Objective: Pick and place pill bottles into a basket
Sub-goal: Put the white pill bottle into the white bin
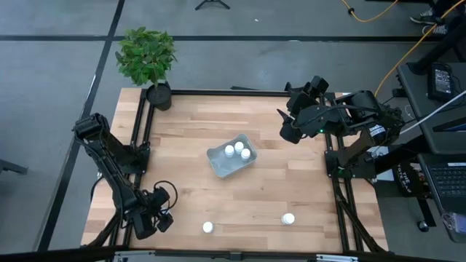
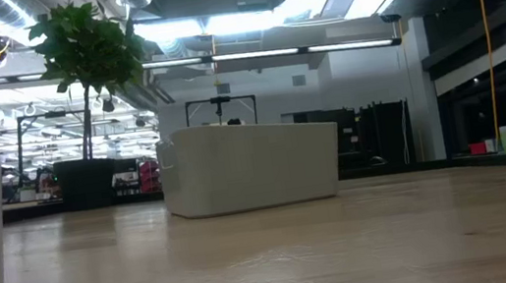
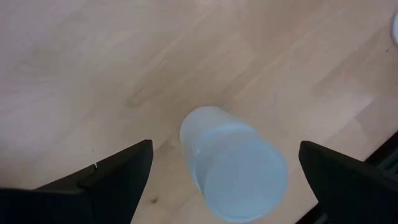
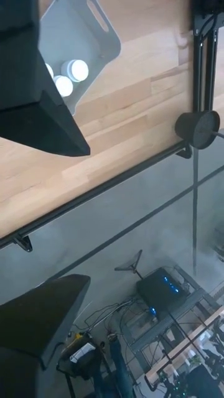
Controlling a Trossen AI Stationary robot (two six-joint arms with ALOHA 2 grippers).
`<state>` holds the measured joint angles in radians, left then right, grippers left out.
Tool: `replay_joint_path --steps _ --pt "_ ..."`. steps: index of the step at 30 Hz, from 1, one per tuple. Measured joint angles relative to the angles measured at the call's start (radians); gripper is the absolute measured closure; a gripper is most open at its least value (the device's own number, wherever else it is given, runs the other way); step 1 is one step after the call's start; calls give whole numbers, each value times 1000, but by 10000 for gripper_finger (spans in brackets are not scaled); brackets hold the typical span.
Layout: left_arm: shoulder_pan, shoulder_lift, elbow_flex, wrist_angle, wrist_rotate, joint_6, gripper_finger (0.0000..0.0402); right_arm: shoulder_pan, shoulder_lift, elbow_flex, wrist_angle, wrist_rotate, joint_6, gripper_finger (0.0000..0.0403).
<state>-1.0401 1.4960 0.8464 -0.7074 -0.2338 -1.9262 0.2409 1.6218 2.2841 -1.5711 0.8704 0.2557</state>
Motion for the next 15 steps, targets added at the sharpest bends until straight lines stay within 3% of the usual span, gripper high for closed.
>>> replay_joint_path --steps 7,15 --pt "1 0 -28 37 78 -1 72 0 0 0 0 0 -22 76" --pt "26 0 -28 54 72 3 204 0 0 0 0 1 -25 76"
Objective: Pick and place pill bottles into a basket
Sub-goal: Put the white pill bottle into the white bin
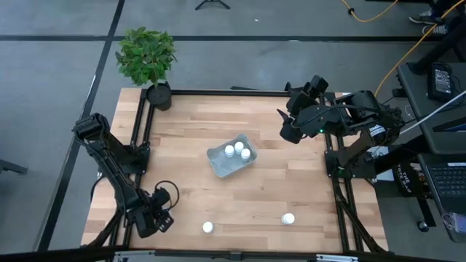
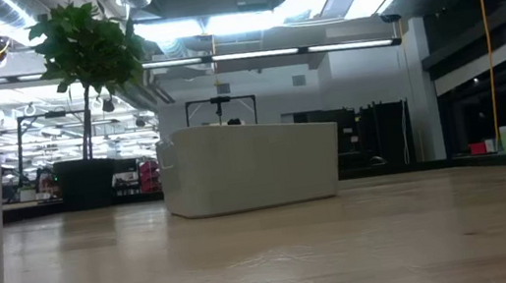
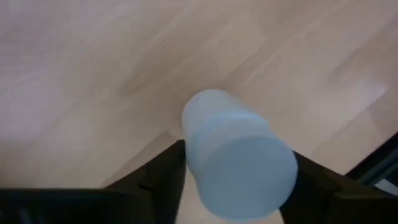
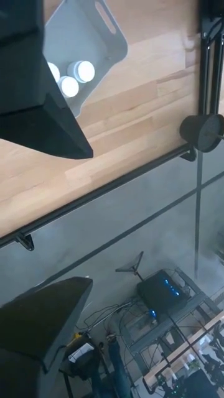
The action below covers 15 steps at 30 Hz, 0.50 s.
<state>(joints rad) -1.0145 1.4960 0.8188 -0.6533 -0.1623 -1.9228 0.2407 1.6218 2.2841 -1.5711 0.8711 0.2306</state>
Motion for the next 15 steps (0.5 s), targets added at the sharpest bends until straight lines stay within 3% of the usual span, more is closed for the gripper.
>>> replay_joint_path --steps 3,15 --pt "10 0 0 16 0 28 233 0 0 0 0 0 -1 76" --pt "83 0 9 99 -48 166 233 0 0 0 0 0 1 76"
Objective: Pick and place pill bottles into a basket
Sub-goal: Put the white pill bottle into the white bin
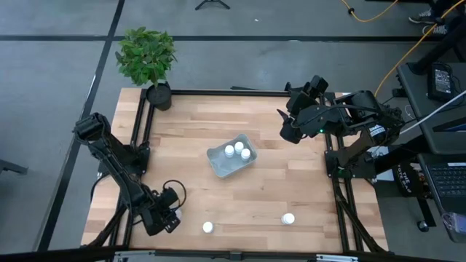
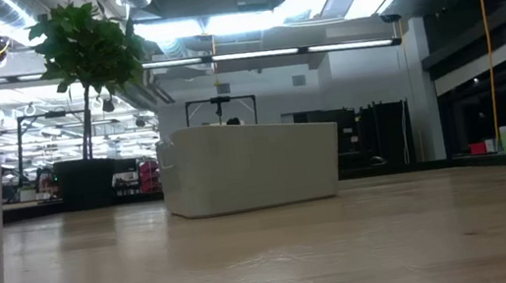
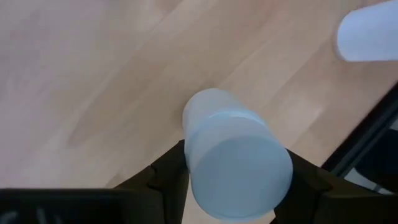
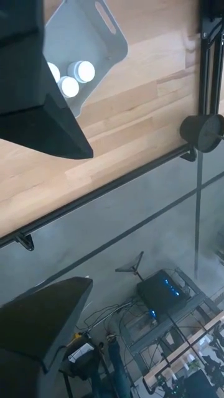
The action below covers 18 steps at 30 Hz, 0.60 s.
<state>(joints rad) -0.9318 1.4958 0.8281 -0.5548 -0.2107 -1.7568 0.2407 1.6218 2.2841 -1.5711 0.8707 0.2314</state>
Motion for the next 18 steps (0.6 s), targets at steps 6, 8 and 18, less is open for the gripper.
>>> replay_joint_path --steps 6,8,18 --pt "127 -1 76 -4 45 264 233 0 0 0 0 0 1 76" --pt "183 -1 109 -27 93 350 233 0 0 0 0 0 1 76" --pt "452 -2 303 -271 127 873 233 0 0 0 0 -1 -6 76"
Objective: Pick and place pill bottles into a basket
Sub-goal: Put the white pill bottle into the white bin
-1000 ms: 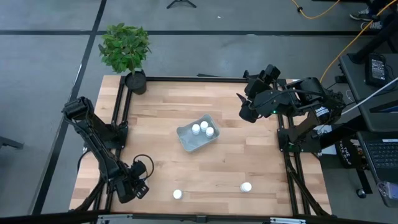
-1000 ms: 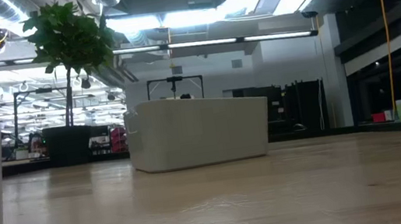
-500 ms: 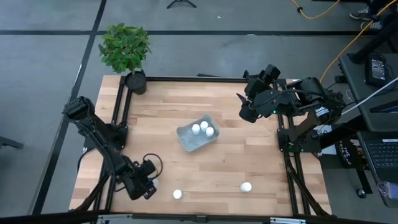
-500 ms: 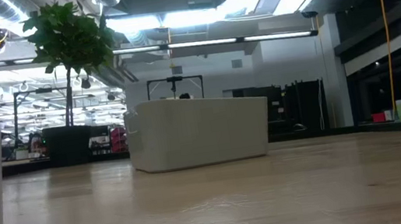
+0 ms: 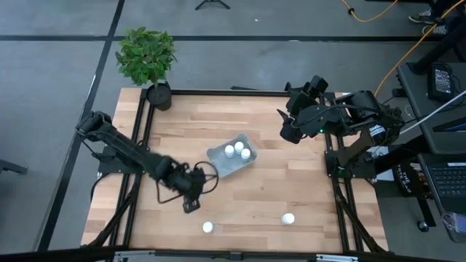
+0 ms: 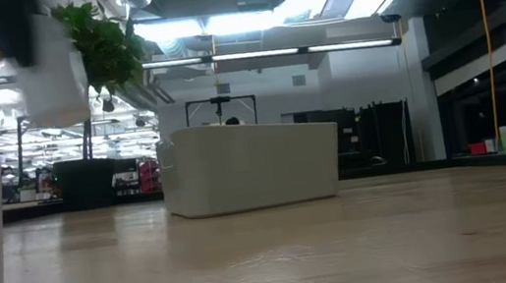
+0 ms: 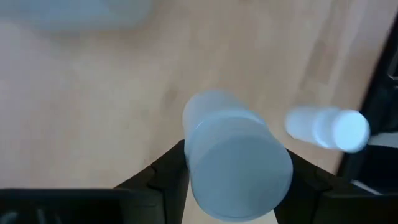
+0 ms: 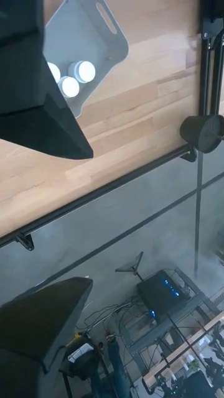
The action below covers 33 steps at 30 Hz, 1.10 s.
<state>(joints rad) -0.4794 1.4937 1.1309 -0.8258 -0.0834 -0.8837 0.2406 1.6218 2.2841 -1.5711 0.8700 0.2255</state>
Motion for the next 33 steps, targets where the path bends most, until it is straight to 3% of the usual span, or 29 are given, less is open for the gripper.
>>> replay_joint_path --steps 7,17,23,33 --pt "206 0 70 -38 2 291 233 0 0 0 0 -7 -22 76" --pt "431 7 85 -30 60 544 233 0 0 0 0 -30 12 76" --pt "502 74 86 -36 132 643 233 0 0 0 0 -34 32 76" --pt "517 270 86 -32 186 788 233 0 0 0 0 -33 63 76"
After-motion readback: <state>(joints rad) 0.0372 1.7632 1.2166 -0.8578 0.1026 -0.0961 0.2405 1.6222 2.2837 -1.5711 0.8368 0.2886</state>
